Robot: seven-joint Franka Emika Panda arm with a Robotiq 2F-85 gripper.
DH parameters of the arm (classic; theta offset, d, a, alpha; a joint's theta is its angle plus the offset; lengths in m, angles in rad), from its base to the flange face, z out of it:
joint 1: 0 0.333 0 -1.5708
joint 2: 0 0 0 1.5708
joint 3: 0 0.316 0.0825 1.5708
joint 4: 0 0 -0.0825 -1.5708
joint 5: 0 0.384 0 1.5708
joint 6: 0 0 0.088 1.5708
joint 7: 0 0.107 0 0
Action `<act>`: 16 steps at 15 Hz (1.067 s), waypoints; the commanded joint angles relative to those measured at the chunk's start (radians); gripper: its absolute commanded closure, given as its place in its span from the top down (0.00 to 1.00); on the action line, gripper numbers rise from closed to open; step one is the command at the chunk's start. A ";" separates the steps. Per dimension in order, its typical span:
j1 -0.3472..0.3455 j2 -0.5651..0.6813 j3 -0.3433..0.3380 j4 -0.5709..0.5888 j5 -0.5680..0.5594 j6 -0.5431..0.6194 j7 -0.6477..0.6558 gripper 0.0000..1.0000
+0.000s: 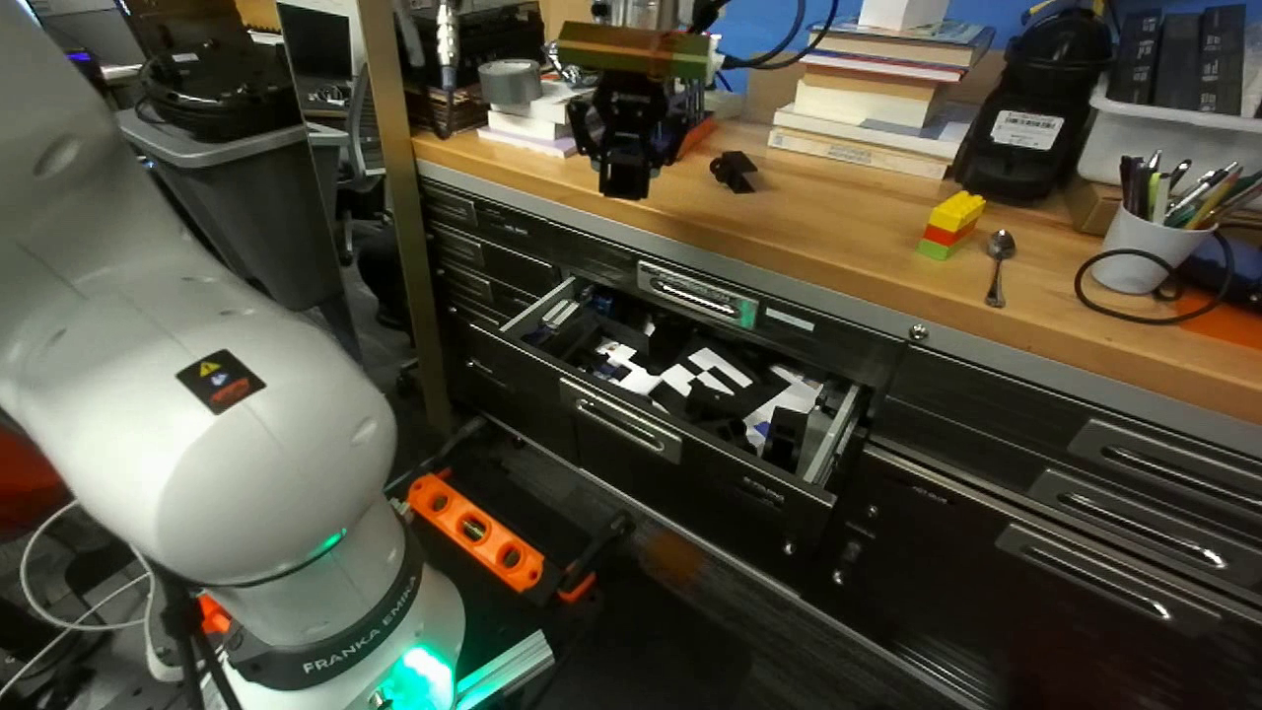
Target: Put the blue objects into the drawer then close the drawer.
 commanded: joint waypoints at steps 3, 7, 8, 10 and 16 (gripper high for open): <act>0.022 -0.157 0.029 -0.265 -0.027 0.171 0.339 0.28; -0.016 -0.144 0.021 -0.416 -0.052 0.342 0.517 0.28; -0.032 -0.128 0.019 -0.450 -0.063 0.395 0.559 0.28; -0.072 -0.072 0.020 -0.480 -0.092 0.487 0.651 0.28; -0.161 0.132 0.011 -0.465 -0.253 0.683 0.924 0.28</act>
